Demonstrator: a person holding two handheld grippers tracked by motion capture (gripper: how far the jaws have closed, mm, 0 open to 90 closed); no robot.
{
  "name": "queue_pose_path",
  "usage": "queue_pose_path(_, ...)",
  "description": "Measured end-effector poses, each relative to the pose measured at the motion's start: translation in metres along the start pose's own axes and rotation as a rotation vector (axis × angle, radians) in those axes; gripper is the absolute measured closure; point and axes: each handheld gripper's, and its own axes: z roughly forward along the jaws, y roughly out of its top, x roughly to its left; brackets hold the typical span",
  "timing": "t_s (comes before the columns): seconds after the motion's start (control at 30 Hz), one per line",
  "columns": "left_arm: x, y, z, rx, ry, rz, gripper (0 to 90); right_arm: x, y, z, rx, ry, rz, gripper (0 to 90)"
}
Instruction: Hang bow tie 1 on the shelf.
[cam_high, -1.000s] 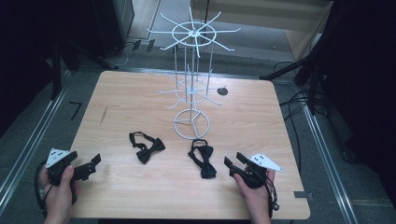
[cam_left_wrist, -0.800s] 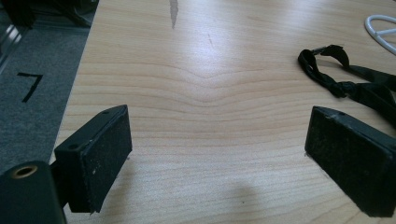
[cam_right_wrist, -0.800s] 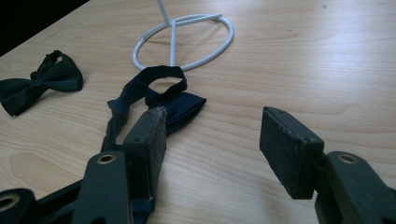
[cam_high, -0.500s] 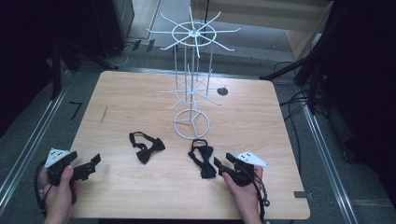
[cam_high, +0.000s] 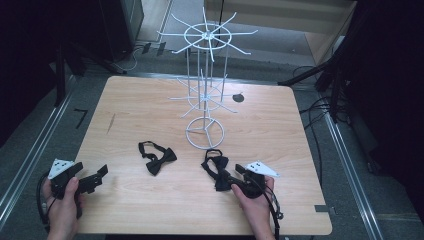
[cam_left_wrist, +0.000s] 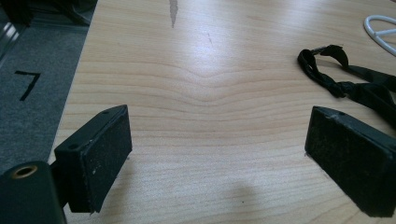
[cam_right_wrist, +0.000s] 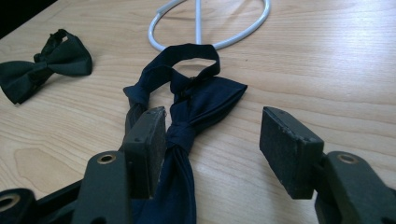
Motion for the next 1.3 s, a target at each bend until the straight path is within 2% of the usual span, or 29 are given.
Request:
queue_pose_path(0.1, 0.000, 0.000, 0.000, 0.000, -0.001, 0.000, 7.6, 0.004, 0.001, 0.002, -0.006, -0.005, -0.013, 42.8)
queue_pose_path(0.3, 0.000, 0.000, 0.000, 0.000, -0.002, 0.000, 7.6, 0.006, 0.004, 0.007, -0.013, -0.008, 0.006, 43.9)
queue_pose_path(0.4, 0.000, 0.000, 0.000, 0.000, -0.003, 0.001, 7.6, 0.009, 0.004, 0.010, -0.003, -0.019, -0.010, 45.0)
queue_pose_path(0.53, 0.001, 0.000, 0.000, 0.003, -0.004, 0.001, 7.6, 0.015, 0.003, 0.013, 0.042, -0.028, -0.028, 48.6)
queue_pose_path(0.7, 0.001, 0.000, 0.000, 0.002, -0.005, 0.000, 7.6, 0.014, 0.003, 0.014, 0.084, -0.005, -0.012, 52.3)
queue_pose_path(0.8, 0.001, 0.000, 0.000, 0.003, -0.006, -0.003, 7.6, 0.015, 0.002, 0.014, 0.092, -0.010, -0.019, 53.7)
queue_pose_path(0.9, 0.001, 0.000, 0.000, 0.003, -0.007, -0.003, 7.6, 0.017, 0.002, 0.014, 0.099, -0.015, -0.038, 57.9)
queue_pose_path(1.0, 0.001, 0.000, 0.000, 0.003, -0.008, -0.003, 7.6, 0.019, 0.001, 0.014, 0.111, -0.005, -0.062, 72.1)
queue_pose_path(1.03, 0.001, 0.000, 0.000, 0.003, -0.009, -0.003, 7.6, 0.021, 0.000, 0.014, 0.115, -0.001, -0.076, 73.8)
queue_pose_path(1.1, 0.001, 0.000, 0.000, 0.004, -0.010, -0.002, 7.6, 0.023, 0.000, 0.014, 0.117, -0.007, -0.094, 75.3)
queue_pose_path(1.2, 0.001, 0.000, 0.000, 0.004, -0.009, 0.000, 7.6, 0.023, 0.000, 0.013, 0.114, -0.003, -0.093, 77.0)
queue_pose_path(1.3, 0.001, 0.000, 0.000, 0.005, -0.011, 0.001, 7.6, 0.023, -0.001, 0.012, 0.095, -0.023, -0.113, 77.7)
